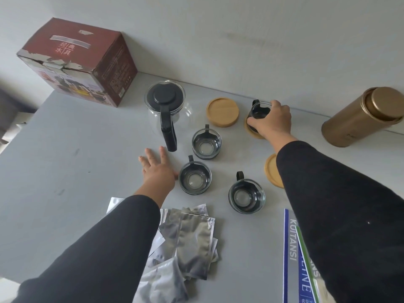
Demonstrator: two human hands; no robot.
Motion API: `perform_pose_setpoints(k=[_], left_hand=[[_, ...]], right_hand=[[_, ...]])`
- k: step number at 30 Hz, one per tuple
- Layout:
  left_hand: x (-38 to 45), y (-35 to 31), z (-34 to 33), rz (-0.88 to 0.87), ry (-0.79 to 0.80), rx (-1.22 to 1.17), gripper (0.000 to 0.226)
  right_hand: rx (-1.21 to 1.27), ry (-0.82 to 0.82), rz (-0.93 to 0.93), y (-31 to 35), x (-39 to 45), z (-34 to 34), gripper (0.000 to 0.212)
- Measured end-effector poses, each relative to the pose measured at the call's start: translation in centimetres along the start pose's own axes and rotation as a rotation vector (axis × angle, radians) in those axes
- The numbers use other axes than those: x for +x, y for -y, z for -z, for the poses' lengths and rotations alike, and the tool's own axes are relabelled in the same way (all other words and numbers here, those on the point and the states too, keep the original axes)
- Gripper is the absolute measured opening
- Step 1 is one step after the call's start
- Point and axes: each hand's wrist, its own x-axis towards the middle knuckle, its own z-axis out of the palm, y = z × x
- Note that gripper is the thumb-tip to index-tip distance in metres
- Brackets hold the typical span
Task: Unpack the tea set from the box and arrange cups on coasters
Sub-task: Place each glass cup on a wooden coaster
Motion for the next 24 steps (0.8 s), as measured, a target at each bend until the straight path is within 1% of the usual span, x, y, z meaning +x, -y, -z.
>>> perform_pose_setpoints(k=[4, 9, 11, 13, 16, 20, 22, 24], left_hand=[[-0.1, 0.0, 0.0, -0.002, -0.001, -0.003, 0.088], [-0.2, -0.1, 0.2, 0.01, -0.003, -0.003, 0.088], [-0.2, -0.1, 0.2, 0.011, -0.005, 0.001, 0.089], [-0.2, -0.1, 0.1, 0.01, -0.01, 0.007, 0.089], [-0.1, 0.1, 0.0, -0.005, -0.014, 0.014, 0.086], [0.0, 0.1, 0.1, -0.004, -0.017, 0.023, 0.086], [0.1, 0.2, 0.1, -0.004, -0.018, 0.02, 0.086], [0.1, 0.3, 0.0, -0.014, -0.014, 0.017, 0.085]], right_hand=[[0.038, -0.006, -0.012, -0.3, -0.2, -0.2, 0.089], [0.103, -0.06, 0.024, -0.6, -1.3, -0.3, 0.102], [0.137, -0.099, 0.016, -0.9, -2.1, 0.0, 0.1], [0.151, -0.127, -0.038, -1.6, -3.2, 0.5, 0.099], [0.053, -0.095, -0.169, -3.4, -5.4, 0.8, 0.098], [-0.153, 0.039, -0.331, -5.4, -8.6, 0.5, 0.093], [-0.216, 0.07, -0.373, -5.7, -9.8, 0.0, 0.089], [-0.226, 0.071, -0.384, -5.5, -10.4, -0.4, 0.083]])
